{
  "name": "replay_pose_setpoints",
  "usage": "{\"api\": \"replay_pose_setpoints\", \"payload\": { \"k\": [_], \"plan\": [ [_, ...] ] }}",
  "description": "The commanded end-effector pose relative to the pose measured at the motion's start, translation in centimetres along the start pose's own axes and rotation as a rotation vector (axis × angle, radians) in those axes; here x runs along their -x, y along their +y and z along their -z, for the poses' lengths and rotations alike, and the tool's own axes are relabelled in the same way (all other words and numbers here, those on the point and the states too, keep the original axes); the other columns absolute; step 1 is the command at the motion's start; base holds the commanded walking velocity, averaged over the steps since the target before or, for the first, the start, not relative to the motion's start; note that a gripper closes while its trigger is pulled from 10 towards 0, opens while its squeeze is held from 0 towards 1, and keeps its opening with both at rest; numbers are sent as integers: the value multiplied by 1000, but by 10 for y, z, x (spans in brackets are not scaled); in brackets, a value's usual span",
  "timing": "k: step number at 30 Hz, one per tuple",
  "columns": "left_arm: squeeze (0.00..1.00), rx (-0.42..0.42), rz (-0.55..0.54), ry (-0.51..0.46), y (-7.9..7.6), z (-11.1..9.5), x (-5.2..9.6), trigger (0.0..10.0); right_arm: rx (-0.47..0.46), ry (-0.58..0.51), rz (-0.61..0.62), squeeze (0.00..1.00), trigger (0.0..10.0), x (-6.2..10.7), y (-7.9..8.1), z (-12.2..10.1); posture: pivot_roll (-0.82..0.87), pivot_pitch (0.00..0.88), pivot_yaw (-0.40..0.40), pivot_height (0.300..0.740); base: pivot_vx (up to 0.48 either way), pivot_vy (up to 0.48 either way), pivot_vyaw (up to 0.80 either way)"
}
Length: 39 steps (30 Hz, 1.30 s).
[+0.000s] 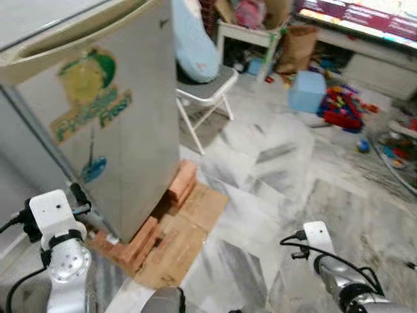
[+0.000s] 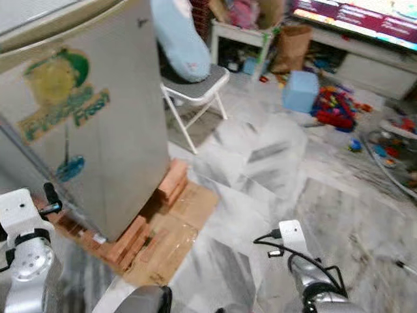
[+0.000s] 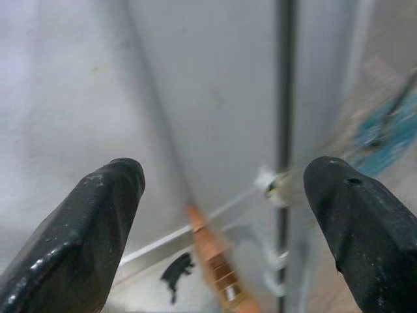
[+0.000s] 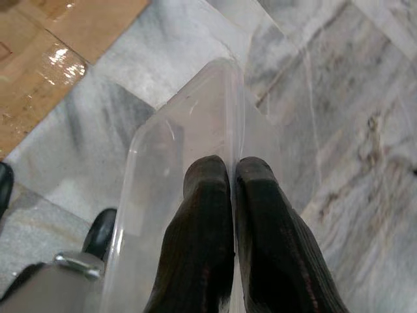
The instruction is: Restocking fridge
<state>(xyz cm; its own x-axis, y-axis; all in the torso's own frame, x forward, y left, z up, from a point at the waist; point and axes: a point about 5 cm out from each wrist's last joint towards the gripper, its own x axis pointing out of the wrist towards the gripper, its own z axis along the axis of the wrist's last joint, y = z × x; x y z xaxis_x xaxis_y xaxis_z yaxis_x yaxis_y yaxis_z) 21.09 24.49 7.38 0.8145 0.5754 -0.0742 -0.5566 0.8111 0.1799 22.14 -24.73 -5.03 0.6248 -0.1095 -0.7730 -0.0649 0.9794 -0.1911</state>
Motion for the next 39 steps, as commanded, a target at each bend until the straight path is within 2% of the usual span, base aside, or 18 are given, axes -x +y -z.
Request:
{"api": "replay_pose_setpoints", "payload": {
  "k": [1, 4, 8, 13, 16, 17, 18, 24, 27, 29, 30, 31, 35, 36, 39],
  "plan": [
    [0, -20, -21, -4, 2, -2, 1, 10000, 2, 9, 8, 0, 10000, 1, -4, 2, 104, 73, -71, 740, 0, 0, 800],
    [0, -44, -58, 4, 6, 1, 1, 10000, 7, 11, 7, 0, 10000, 1, -4, 2, 104, 73, -71, 740, 0, 0, 800],
    [0, -41, -43, 22, 4, 4, 2, 10000, 15, 13, 8, 0, 10000, 1, -4, 2, 105, 74, -74, 740, 0, 0, 800],
    [0, -14, -16, 21, 4, 0, -10, 10000, 13, 11, 9, 0, 10000, 1, -4, 2, 105, 73, -77, 740, 0, 0, 523],
    [0, 37, 129, 30, -11, -1, -20, 10000, 12, 10, 9, 0, 10000, 1, -5, 1, 105, 70, -81, 740, 0, 0, 0],
    [0, 37, 129, 30, -11, -1, -20, 10000, 12, 10, 9, 0, 10000, 1, -5, 1, 105, 70, -81, 740, 0, 0, 0],
    [0, 45, 176, 30, -16, -2, -25, 10000, 12, 10, 9, 0, 10000, 1, -5, 1, 101, 69, -85, 740, 0, 0, 0],
    [0, 108, 289, 26, -26, -7, -45, 10000, 22, 11, 8, 0, 10000, 1, -7, 0, 93, 69, -89, 740, 0, 0, 0],
    [0, 186, 362, 35, -35, -11, -56, 10000, 22, 13, 9, 0, 10000, 1, -9, 1, 77, 70, -93, 740, 0, 0, 0],
    [0, 201, 406, 32, -46, -17, -66, 10000, 27, 24, 10, 0, 10000, 3, -12, 6, 57, 73, -100, 740, 0, 0, 0],
    [0, 201, 406, 32, -46, -17, -66, 10000, 27, 24, 10, 0, 10000, 3, -12, 6, 57, 73, -100, 740, 0, 0, 0],
    [0, 228, 456, 24, -55, -22, -72, 10000, 32, 35, 11, 0, 10000, 4, -14, 11, 45, 76, -103, 740, 0, 0, 0],
    [0, 234, 506, 12, -65, -29, -78, 10000, 36, 50, 15, 0, 10000, 6, -17, 18, 33, 78, -102, 740, 0, 0, 0],
    [0, 222, 546, 8, -74, -33, -82, 10000, 36, 60, 19, 0, 10000, 7, -20, 23, 13, 85, -101, 740, 0, 0, 0],
    [0, 189, 561, 6, -82, -36, -88, 10000, 32, 71, 25, 0, 10000, 9, -24, 29, -6, 89, -97, 740, 0, 0, 0]
  ]
}}
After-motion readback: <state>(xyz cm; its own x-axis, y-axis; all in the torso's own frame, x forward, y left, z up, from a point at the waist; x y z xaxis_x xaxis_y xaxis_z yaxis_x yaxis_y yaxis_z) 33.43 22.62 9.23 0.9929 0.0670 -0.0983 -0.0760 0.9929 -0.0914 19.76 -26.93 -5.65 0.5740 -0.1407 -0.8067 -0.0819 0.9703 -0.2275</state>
